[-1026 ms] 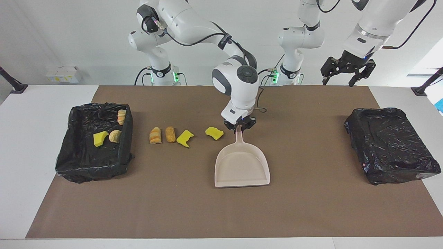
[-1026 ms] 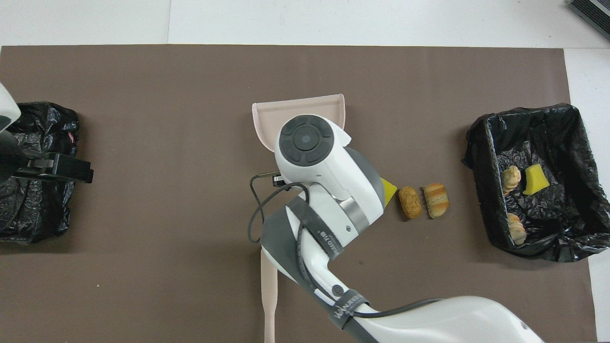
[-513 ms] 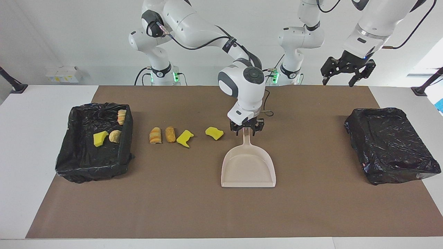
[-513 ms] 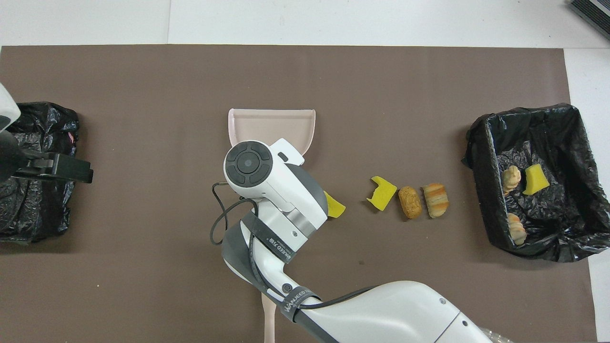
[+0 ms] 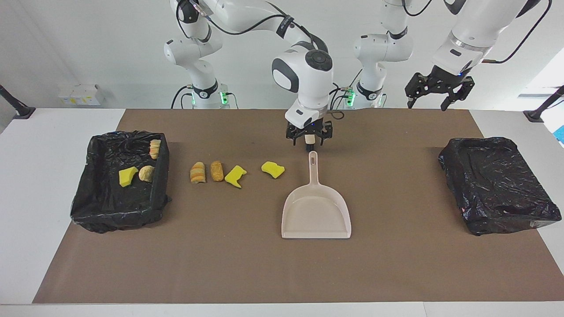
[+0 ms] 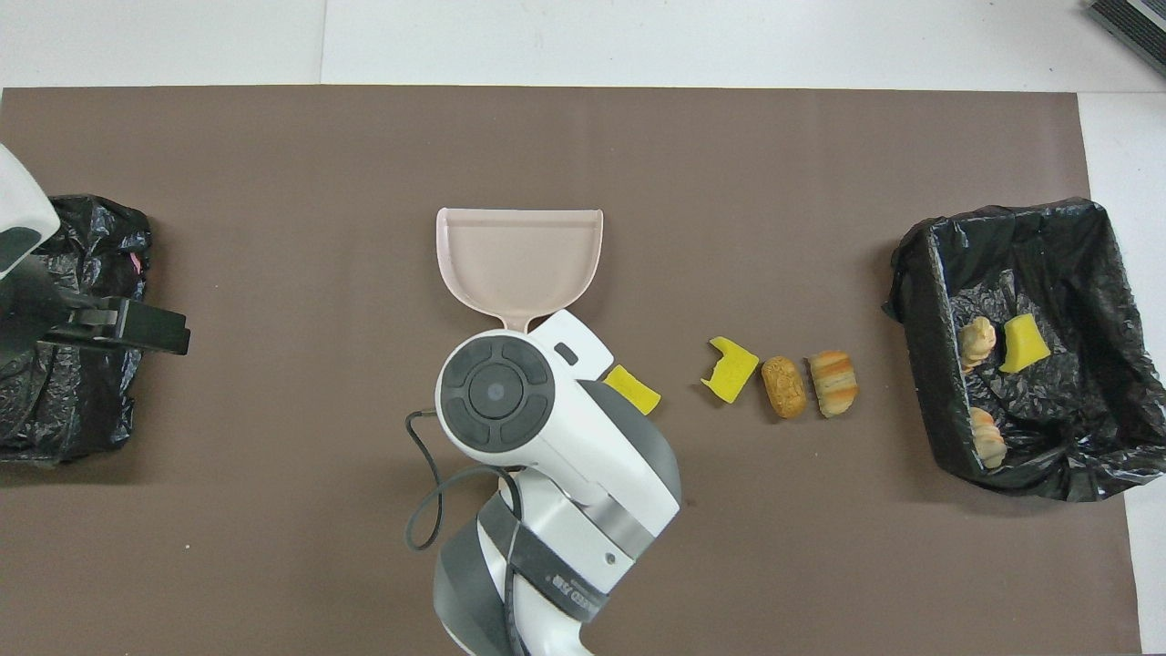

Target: Sweep and dump trash in bin

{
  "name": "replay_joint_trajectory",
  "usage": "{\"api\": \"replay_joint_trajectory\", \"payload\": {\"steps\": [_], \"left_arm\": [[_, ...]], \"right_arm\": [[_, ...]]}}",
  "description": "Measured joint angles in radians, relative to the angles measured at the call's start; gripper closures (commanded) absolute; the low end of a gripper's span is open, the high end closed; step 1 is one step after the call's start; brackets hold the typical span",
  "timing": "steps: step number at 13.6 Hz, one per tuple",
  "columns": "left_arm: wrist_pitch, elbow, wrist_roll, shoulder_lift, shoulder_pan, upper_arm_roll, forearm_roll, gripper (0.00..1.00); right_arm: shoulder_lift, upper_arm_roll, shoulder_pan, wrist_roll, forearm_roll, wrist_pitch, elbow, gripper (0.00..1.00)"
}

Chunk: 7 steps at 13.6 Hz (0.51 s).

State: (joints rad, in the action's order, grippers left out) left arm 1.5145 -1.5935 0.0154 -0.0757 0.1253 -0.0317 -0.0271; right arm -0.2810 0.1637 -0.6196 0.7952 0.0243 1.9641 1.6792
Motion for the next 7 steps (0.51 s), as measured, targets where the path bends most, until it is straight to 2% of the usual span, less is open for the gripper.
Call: {"api": "replay_joint_trajectory", "payload": {"steps": [3,5,7], "left_arm": [[0.14,-0.032,0.091,0.034,0.054,-0.012,-0.003,0.0],[0.267,-0.045,0.204,0.103,0.125,-0.018,-0.003,0.0],[0.322,-0.047,0.287,0.177,0.185,-0.02,-0.003,0.0]], "right_arm": [[0.127,0.001,-0.053,0.059,-0.013,0.076,0.188,0.0],[0.191,0.002,-0.101,0.092,-0.06,0.139,0.313,0.0],[0.239,0.002,-0.14,0.1,-0.097,0.156,0.391,0.04]]}}
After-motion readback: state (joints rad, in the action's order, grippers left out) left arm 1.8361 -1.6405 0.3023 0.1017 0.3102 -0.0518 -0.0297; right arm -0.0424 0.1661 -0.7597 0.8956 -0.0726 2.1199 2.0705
